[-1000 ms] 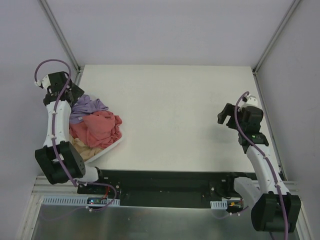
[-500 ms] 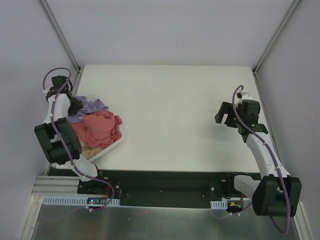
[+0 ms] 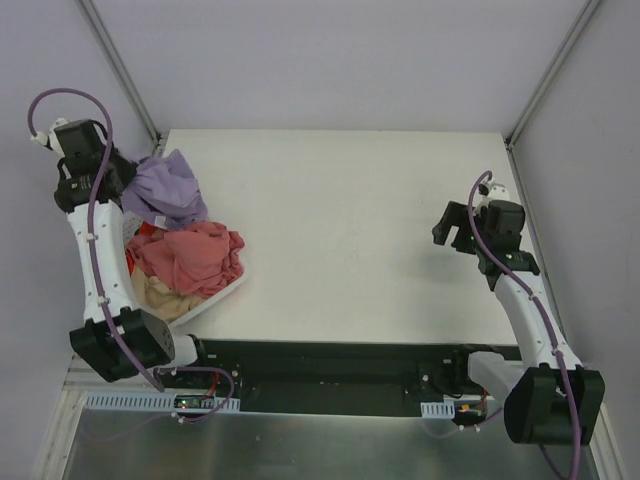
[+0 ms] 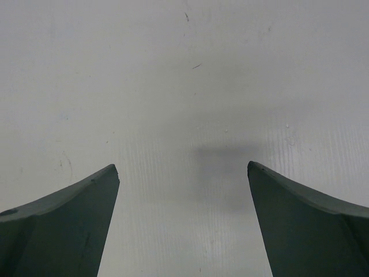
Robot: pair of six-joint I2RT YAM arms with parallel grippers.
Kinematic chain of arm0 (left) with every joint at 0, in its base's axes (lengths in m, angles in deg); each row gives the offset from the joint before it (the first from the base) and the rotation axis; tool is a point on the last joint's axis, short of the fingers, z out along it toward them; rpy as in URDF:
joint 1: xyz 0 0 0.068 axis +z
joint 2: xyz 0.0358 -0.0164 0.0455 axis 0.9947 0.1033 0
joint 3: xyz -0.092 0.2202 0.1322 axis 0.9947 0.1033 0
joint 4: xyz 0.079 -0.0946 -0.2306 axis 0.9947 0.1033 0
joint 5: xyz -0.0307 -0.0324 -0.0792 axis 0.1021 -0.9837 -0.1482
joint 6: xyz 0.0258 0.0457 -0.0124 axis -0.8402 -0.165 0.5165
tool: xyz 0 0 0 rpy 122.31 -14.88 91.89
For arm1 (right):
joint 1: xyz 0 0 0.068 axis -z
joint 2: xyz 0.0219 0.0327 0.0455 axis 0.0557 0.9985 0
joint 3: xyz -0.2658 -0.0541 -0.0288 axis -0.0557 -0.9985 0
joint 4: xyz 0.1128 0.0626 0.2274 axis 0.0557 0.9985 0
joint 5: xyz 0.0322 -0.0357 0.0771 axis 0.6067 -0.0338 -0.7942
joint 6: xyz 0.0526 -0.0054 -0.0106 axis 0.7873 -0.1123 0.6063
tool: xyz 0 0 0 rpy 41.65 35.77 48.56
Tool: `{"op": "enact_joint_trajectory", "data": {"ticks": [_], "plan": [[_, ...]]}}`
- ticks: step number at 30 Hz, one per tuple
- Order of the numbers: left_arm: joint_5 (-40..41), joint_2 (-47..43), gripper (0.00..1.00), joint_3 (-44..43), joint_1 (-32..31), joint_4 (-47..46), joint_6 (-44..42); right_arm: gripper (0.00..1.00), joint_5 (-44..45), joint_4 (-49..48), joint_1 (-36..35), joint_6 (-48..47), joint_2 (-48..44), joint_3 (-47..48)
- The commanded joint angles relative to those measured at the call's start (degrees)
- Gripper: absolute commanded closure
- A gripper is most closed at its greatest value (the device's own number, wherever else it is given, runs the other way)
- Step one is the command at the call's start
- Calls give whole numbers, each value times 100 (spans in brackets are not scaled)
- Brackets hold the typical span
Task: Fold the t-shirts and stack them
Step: Grab crumpled tshirt from bin with the left arm, then move the tshirt to the center of the board, then flatten out the tshirt
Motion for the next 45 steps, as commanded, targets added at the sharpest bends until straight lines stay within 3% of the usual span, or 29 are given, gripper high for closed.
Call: {"op": "enact_joint_trajectory", "data": {"ticks": [1,8,14,22,23,24,25,26,27,30,35,45], "plan": [[-407,-697,100,-918,-1,-104,-129,4,242,-275,23,106,-336,-75],[-2295,-716,100,-2079,-350,-525,-129,4,682,-872,24,335,-1241,-611],[-2419,-427,100,-2448,-2458,-1254,-736,4,1016,-1277,24,353,-1962,-1033],[-3176,1155,100,-3740,-4551,-1440,-1104,4,1578,-1199,23,555,-2218,-1113],[-3098,1296,98,-3671,-4640,-1440,-1113,4,1666,-1129,23,555,-2244,-1095],[-2871,1367,88,-3479,-4650,-1440,-1009,4,1763,-1058,32,581,-2236,-1069],[-2468,1402,68,-3121,-4641,-1431,-947,4,1824,-971,24,590,-2244,-1051],[-2012,1429,22,-2769,-4615,-1431,-894,4,1921,-909,23,599,-2236,-1034],[-1563,1481,1,-2391,-4563,-1405,-824,4,2000,-847,23,599,-2227,-1007],[-1435,1657,1,-1494,-4151,-1177,-368,4,2054,-777,23,660,-2087,-955],[-1673,1894,1,-377,-3964,-1185,-51,4,1256,-741,32,591,-1595,-761],[-2007,2246,1,160,-4623,-1422,29,4,-573,-715,-64,406,-207,-278]]}}
